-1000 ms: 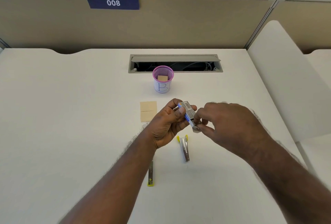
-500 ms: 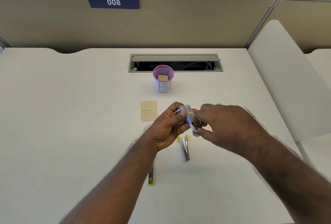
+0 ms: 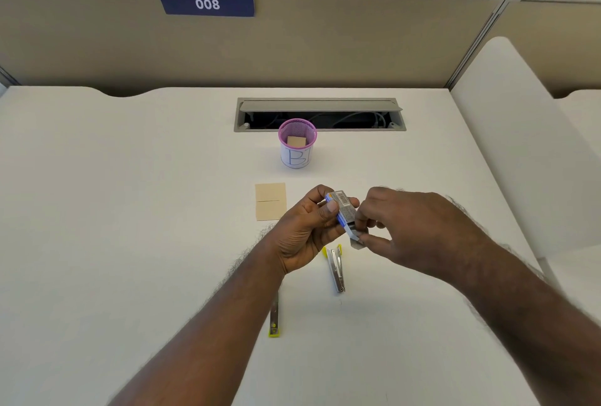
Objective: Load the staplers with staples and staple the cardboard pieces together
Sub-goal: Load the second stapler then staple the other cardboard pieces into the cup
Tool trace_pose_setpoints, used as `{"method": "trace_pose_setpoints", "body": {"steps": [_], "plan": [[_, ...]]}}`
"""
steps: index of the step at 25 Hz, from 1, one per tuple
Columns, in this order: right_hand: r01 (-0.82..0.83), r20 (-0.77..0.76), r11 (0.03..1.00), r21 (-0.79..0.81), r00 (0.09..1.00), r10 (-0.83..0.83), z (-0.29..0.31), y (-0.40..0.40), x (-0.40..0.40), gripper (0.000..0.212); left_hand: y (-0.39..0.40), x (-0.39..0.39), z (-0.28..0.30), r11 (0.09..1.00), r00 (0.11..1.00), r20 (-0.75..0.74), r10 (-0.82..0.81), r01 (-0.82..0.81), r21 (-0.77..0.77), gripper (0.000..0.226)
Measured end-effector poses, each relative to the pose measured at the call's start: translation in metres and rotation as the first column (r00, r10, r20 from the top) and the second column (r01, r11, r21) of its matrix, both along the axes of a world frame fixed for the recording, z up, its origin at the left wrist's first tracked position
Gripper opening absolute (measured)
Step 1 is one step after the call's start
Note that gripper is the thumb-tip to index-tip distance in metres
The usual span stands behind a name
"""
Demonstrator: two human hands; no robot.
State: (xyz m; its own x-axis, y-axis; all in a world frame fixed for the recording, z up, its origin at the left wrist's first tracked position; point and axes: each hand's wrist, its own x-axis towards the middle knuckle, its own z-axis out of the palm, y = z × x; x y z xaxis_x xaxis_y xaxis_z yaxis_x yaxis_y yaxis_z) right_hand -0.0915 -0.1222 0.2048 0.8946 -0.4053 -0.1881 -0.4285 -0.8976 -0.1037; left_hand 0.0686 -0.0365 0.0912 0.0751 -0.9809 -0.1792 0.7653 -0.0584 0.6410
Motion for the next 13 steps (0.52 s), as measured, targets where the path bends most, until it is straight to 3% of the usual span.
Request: {"method": "trace_pose_setpoints", "body": {"steps": [6,13], "plan": [[-0.036,-0.023,0.998,-0.057,0.999,0.035,0.0023,0.0026,0.0034,0.020,-0.0002,-0.0005,0.0019,0.999,0.999,-0.041,-0.027,0.025,-0.038,0.021],[-0.001,0.068,1.000,0.023,0.998,0.000,0.0019,0.0044,0.0013,0.022,0.0010,0.0013,0.0038,0.997,0.995,-0.085,-0.049,0.044,-0.059,0.018]]}}
